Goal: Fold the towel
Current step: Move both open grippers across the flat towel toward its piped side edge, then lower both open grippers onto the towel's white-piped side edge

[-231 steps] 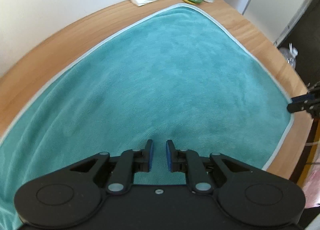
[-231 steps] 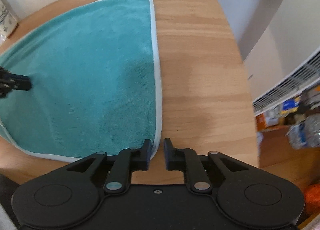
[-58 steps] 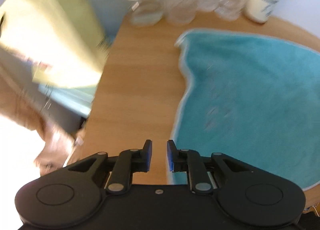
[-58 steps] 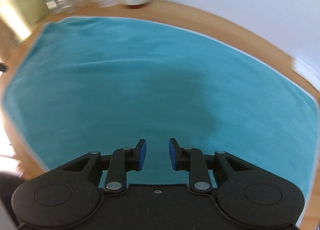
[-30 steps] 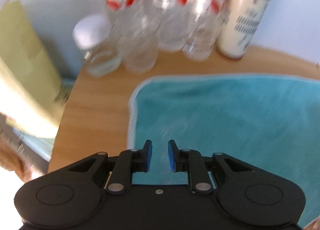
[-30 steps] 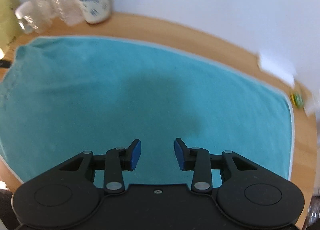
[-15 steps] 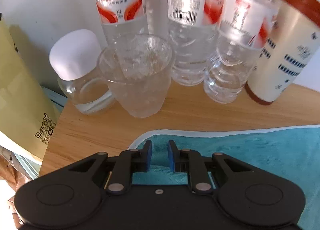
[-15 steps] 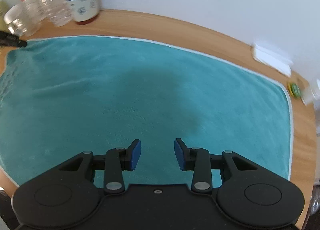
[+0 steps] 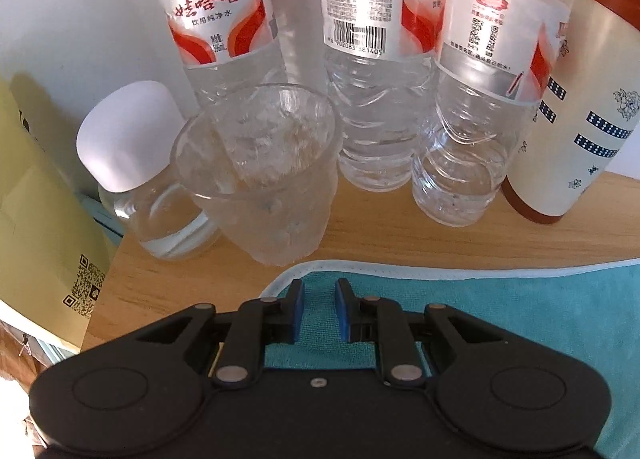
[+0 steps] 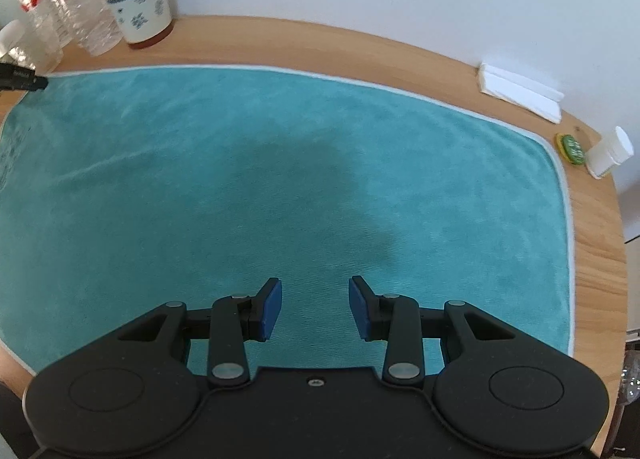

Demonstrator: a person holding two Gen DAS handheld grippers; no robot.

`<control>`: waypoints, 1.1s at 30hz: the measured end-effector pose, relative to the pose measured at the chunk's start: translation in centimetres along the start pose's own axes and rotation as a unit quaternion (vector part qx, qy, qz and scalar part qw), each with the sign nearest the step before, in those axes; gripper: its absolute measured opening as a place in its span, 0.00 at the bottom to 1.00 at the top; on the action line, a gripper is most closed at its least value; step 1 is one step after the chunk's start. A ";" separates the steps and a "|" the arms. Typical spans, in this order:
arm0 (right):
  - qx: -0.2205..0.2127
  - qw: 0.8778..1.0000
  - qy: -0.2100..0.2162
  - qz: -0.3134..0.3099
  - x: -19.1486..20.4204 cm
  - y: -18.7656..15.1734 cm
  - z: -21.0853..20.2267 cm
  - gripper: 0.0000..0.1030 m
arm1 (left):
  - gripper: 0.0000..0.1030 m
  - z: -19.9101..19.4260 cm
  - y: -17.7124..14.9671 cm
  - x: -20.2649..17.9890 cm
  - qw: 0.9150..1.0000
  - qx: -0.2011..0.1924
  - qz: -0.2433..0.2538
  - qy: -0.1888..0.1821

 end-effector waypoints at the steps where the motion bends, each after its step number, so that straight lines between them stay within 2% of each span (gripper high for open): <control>1: -0.001 1.000 -0.002 0.002 -0.2 -0.1 -0.1 0.41 | 0.17 -0.2 -0.1 -0.2 1.000 -0.008 0.013 0.002; 5: -0.004 1.000 -0.008 0.007 -0.8 -0.6 -0.7 0.41 | 0.17 -0.9 0.0 -0.1 1.000 0.002 -0.001 -0.001; 8: -0.006 1.000 -0.010 0.015 -1.1 -1.2 -1.0 0.41 | 0.17 -2.9 0.1 0.2 1.000 -0.017 0.018 0.004; 11: -0.008 0.999 -0.031 0.018 -1.8 -2.0 -1.0 0.41 | 0.33 -5.5 -0.2 0.6 0.999 -0.035 0.021 -0.004; 14: -0.008 0.998 -0.046 0.030 -2.7 -3.0 -1.3 0.41 | 0.36 -7.6 -1.6 1.5 0.999 -0.037 0.031 -0.013; 17: -0.010 0.997 -0.052 0.059 -4.0 -4.8 -2.2 0.41 | 0.36 -8.9 -4.2 3.1 1.000 -0.006 0.030 -0.007; 20: -0.005 0.994 -0.066 0.083 -5.8 -7.3 -3.0 0.41 | 0.36 -10.9 -7.3 4.7 0.999 0.020 0.012 -0.022; 23: 0.008 0.989 -0.095 0.111 -8.3 -10.5 -3.7 0.41 | 0.36 -12.3 -10.2 5.9 0.999 0.047 0.017 -0.019; 25: 0.012 0.986 -0.106 0.128 -9.5 -12.1 -4.1 0.41 | 0.36 -13.0 -12.3 6.2 0.997 0.070 0.025 -0.030; 27: 0.018 0.982 -0.115 0.150 -10.6 -13.6 -4.4 0.41 | 0.36 -13.8 -13.9 7.0 0.996 0.079 0.024 -0.025; 33: 0.029 0.968 -0.144 0.204 -13.9 -17.1 -4.7 0.42 | 0.36 -14.4 -15.9 7.4 0.994 0.109 0.003 -0.028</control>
Point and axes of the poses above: each gripper's, at about its wrist camera, not at the fingertips, and z roughly the way its jaws point, x to its left, y to its top, the point moved 9 cm from there along z, roughly the way its jaws point, and after that the axes turned 8 degrees about -z, right-handed, at the moved point
